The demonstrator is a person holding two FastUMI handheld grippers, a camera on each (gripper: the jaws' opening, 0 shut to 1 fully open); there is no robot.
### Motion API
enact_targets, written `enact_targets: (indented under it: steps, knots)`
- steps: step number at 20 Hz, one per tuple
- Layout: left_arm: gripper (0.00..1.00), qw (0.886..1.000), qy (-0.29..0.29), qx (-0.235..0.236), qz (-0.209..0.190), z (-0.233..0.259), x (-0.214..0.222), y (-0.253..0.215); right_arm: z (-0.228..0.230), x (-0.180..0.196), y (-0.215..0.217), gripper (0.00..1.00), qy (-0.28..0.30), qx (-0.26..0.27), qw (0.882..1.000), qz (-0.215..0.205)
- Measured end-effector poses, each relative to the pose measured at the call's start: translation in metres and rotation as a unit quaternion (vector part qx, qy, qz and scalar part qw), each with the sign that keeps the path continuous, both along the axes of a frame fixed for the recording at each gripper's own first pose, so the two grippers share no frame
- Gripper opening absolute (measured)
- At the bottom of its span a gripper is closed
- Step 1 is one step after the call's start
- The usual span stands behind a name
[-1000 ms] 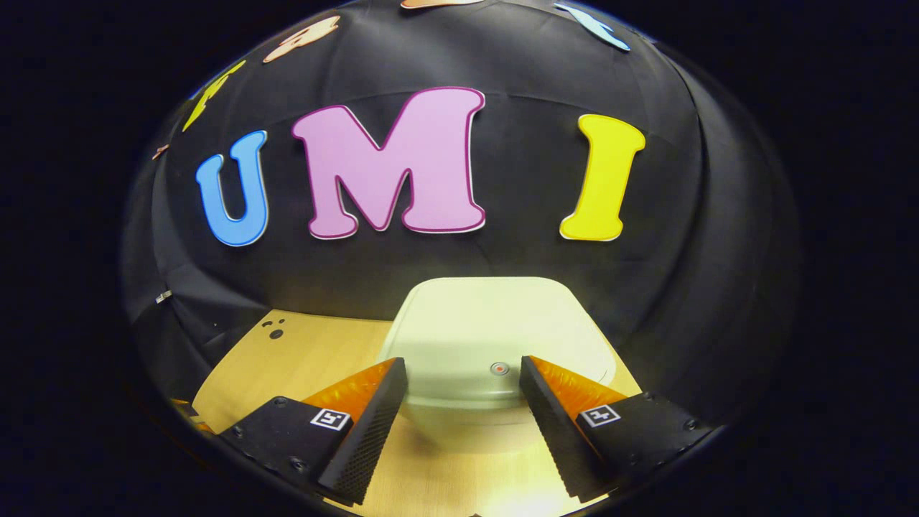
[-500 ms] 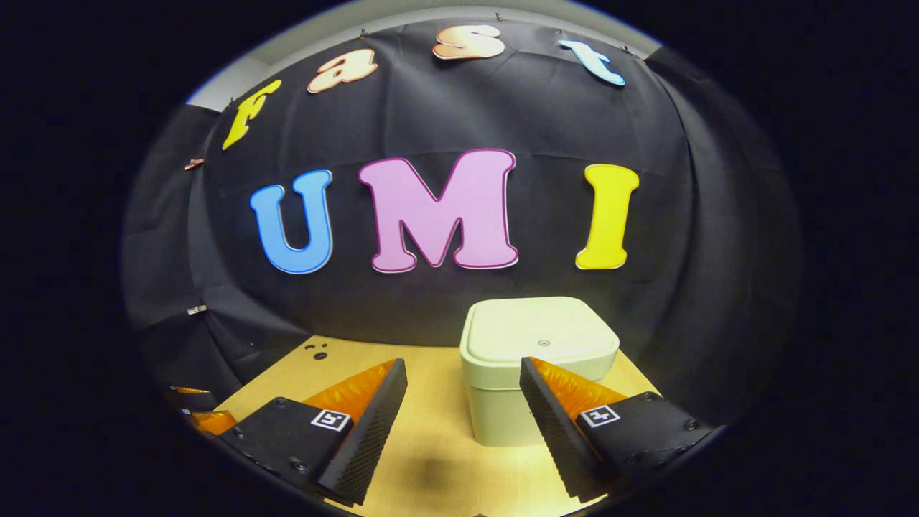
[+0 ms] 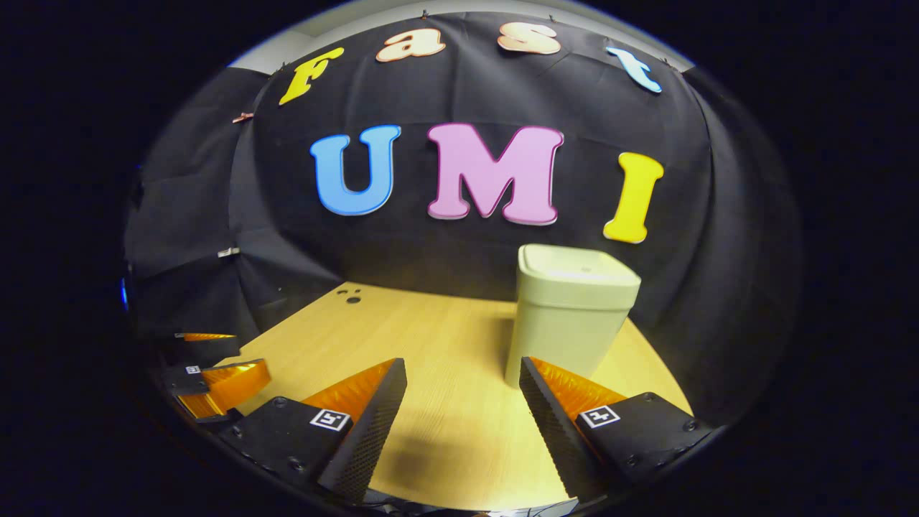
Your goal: Press the lid of the desktop garbage bin to open it, pick up the crumpled paper on the desktop and throw it into the bin, then pick up the pop can on the desktop and drop it into the bin, and finally close the garbage bin lid.
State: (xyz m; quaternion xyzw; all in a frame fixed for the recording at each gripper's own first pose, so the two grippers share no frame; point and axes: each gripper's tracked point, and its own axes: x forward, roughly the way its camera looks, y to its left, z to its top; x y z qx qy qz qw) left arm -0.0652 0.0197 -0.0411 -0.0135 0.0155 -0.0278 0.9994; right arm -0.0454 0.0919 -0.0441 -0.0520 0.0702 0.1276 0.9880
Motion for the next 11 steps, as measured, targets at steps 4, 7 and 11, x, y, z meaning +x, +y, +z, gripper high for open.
enact_targets:
  steps: [4, 7, 11]
  knots:
    - [0.96, 1.000, 0.010, -0.017, 0.005, -0.006, -0.003, 0.003, -0.027, -0.014, 0.005, 0.98, 0.035, -0.003, 0.999, 0.007]
    - [0.96, 1.000, 0.015, -0.017, 0.001, -0.011, -0.003, 0.000, -0.030, -0.013, 0.007, 0.98, 0.045, 0.015, 0.999, 0.005]
    - [0.96, 1.000, 0.016, -0.008, -0.003, -0.012, -0.001, -0.003, -0.043, -0.017, 0.010, 0.98, 0.064, 0.012, 0.998, 0.010]
